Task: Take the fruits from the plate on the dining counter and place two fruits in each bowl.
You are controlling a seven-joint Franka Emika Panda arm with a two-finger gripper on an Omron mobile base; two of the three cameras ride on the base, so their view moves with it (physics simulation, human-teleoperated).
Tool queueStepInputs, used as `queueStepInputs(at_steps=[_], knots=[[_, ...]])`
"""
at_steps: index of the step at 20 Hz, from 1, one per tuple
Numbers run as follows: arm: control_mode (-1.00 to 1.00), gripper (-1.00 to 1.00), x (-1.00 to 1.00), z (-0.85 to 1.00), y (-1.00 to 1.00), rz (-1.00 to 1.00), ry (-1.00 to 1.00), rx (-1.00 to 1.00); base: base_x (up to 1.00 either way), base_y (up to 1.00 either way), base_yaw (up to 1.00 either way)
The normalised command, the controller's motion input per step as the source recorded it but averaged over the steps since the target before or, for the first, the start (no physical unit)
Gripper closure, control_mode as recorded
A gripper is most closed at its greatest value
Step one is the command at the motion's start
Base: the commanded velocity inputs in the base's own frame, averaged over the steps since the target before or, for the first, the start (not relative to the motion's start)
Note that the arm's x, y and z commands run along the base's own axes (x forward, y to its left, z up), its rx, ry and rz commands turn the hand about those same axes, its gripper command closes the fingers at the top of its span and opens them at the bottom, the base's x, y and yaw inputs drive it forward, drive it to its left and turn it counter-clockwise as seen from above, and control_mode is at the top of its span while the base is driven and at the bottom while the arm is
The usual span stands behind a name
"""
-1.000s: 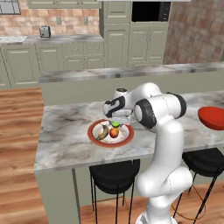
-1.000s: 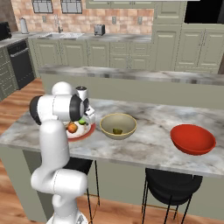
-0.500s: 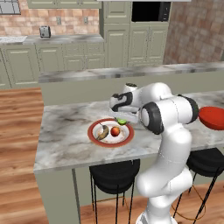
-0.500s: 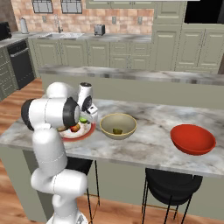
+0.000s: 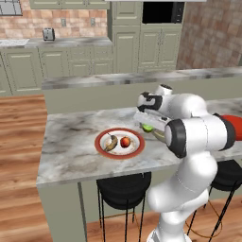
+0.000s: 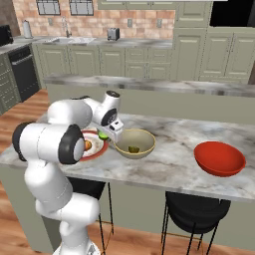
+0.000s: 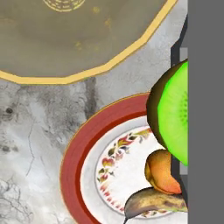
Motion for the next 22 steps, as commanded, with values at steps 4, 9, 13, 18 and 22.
queueStepInputs(at_steps=[4,9,13,18,22], knots=[[-1.00,1.00,-0.17,0.30,-0.69,0.00,0.08,0.03,0.00,0.00,0.00],[-1.00,1.00,0.02,0.04,-0.64,0.00,0.15,0.00,0.00,0.00,0.00],[-1.00,1.00,0.04,0.00,-0.56,0.00,0.09,0.00,0.00,0.00,0.00],[-1.00,1.00,0.09,-0.01,-0.45,0.00,0.02,0.00,0.00,0.00,0.00],[-1.00,1.00,0.09,-0.19,-0.11,0.00,0.00,0.00,0.00,0.00,0.00]])
